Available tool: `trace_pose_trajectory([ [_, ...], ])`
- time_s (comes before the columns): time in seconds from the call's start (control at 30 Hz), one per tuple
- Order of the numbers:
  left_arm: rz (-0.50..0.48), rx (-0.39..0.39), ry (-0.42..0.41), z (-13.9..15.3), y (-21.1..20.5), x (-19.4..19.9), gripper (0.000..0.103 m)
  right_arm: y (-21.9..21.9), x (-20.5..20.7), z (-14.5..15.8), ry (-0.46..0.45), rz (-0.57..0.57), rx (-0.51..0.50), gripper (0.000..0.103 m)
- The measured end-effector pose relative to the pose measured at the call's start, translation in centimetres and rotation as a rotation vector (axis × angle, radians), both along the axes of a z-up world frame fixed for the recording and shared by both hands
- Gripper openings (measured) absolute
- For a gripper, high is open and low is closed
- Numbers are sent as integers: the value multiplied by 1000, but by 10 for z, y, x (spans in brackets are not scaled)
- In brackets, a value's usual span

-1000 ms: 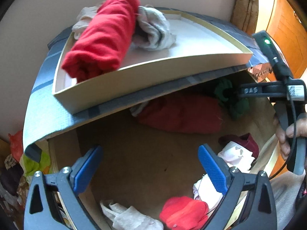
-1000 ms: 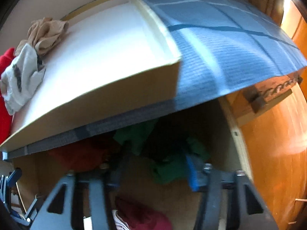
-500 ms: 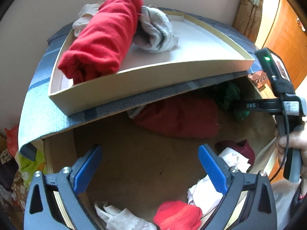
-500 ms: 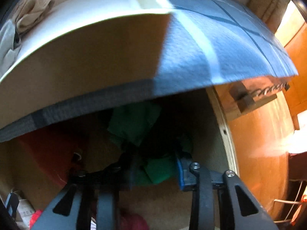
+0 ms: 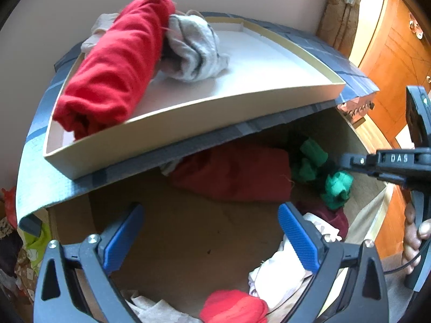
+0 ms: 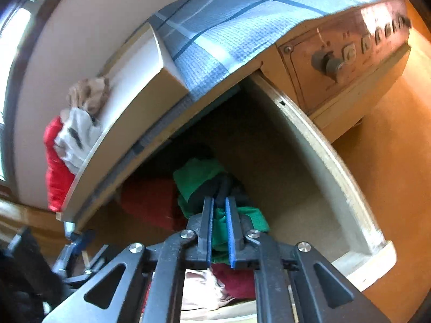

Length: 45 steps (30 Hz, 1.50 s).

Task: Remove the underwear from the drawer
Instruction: 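Lower the right tool into the drawer and close it on the green cloth, then lift the green cloth up with the right tool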

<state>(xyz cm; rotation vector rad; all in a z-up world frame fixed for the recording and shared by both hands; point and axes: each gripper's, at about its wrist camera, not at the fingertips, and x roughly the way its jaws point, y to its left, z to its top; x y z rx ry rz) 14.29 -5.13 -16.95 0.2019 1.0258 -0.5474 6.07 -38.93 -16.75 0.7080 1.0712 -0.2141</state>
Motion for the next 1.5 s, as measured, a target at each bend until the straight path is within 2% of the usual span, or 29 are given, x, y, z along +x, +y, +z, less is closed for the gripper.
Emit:
trace_pose_trajectory([
  [0.1, -5, 17, -8, -1, -2, -1, 101, 2, 9, 6, -33, 1, -27, 10],
  [0.17, 5, 18, -1, -2, -2, 1, 101, 12, 9, 17, -29, 22, -126, 10],
  [0.23, 19, 8, 14, -3, -1, 3, 101, 10, 15, 18, 14, 61, -208, 11],
  [0.37, 47, -18, 41, -5, -6, 4, 101, 23, 38, -3, 154, 134, -238, 12],
  [0.5, 52, -54, 84, -6, -16, 3, 101, 34, 59, -11, 222, 191, -313, 15],
  [0.57, 48, -43, 95, -8, -21, 2, 101, 39, 63, -17, 270, 212, -380, 17],
  [0.7, 45, 6, 89, -13, -29, 1, 101, 52, 69, -24, 299, 267, -440, 19],
  [0.87, 97, -11, 115, -15, -20, 9, 101, 61, 76, -26, 305, 271, -429, 20],
  [0.93, 133, -27, 127, -16, -15, 14, 101, 54, 72, -22, 286, 248, -388, 20],
  [1.0, 166, -39, 134, -16, -11, 17, 101, 14, 74, -18, 270, 235, -353, 20],
  [1.03, 186, -53, 137, -17, -9, 17, 101, 10, 72, -16, 271, 225, -342, 20],
  [1.17, 249, -85, 143, -20, -7, 15, 101, 8, 79, -23, 314, 260, -401, 22],
  [1.3, 267, -66, 163, -21, -13, 14, 101, 13, 88, -24, 326, 283, -405, 22],
  [1.37, 294, -69, 176, -21, -19, 11, 101, 10, 92, -22, 311, 297, -402, 16],
  [1.43, 321, -87, 195, -21, -22, 13, 101, 18, 85, -36, 277, 261, -346, 10],
  [1.5, 362, -89, 183, -21, -26, 14, 101, -3, 66, -27, 207, 178, -239, 7],
])
